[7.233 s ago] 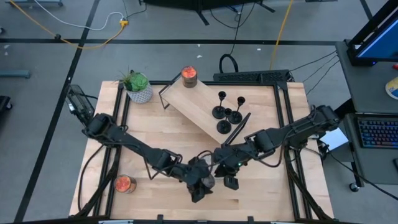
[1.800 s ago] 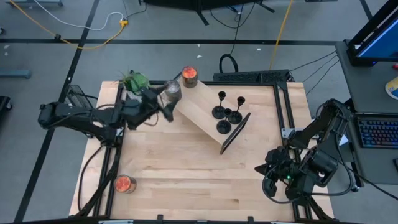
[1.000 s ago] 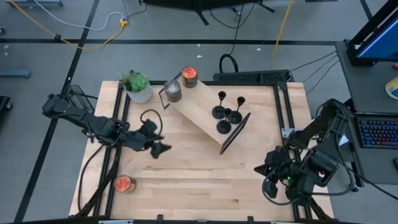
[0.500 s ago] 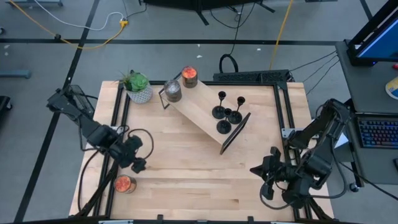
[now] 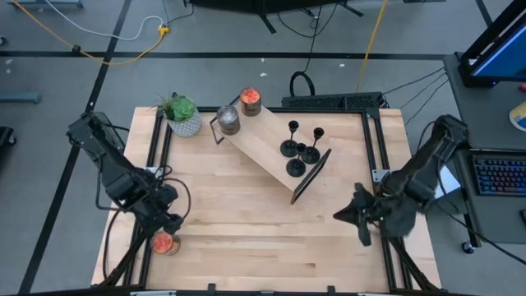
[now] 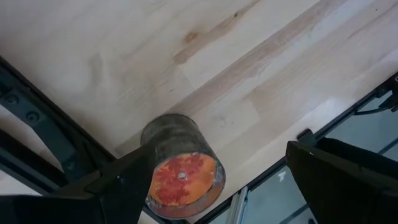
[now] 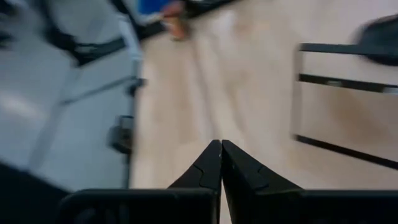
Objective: Pick & Place candle stick holders
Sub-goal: Put the orange scented candle on the shelf
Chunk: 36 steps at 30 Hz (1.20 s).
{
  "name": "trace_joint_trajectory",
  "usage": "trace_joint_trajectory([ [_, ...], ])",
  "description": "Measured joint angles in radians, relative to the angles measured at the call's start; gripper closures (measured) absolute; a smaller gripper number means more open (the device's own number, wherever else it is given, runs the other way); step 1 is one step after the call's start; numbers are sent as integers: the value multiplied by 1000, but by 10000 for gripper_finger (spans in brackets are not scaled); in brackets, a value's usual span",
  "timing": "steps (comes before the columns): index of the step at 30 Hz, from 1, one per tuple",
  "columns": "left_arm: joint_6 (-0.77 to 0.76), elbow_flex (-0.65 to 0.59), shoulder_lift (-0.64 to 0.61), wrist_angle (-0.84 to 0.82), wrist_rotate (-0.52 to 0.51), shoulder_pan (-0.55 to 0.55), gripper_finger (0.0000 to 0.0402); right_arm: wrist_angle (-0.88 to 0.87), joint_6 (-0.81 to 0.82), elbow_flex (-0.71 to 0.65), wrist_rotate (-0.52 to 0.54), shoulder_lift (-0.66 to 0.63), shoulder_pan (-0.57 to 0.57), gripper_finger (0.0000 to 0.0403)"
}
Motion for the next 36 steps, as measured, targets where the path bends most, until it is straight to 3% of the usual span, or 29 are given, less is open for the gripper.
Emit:
trace_joint_trajectory([
  [4, -16, 0, 0, 1, 0, -6, 37, 349, -166, -194, -203, -124, -122, 401],
  [8, -17, 0, 0, 8, 0, -6, 37, 588, -231, -337, -426, -187, -276, 401],
  [13, -31, 0, 0, 9, 8, -6, 37, 711, -316, -421, -641, -222, -475, 401],
  [17, -54, 0, 0, 10, 48, -6, 37, 722, -387, -433, -733, -279, -601, 401],
  [25, -66, 0, 0, 31, 61, -6, 37, 718, -410, -528, -731, -499, -659, 401],
  [36, -70, 0, 0, 32, 115, -6, 37, 722, -374, -686, -587, -745, -659, 401],
])
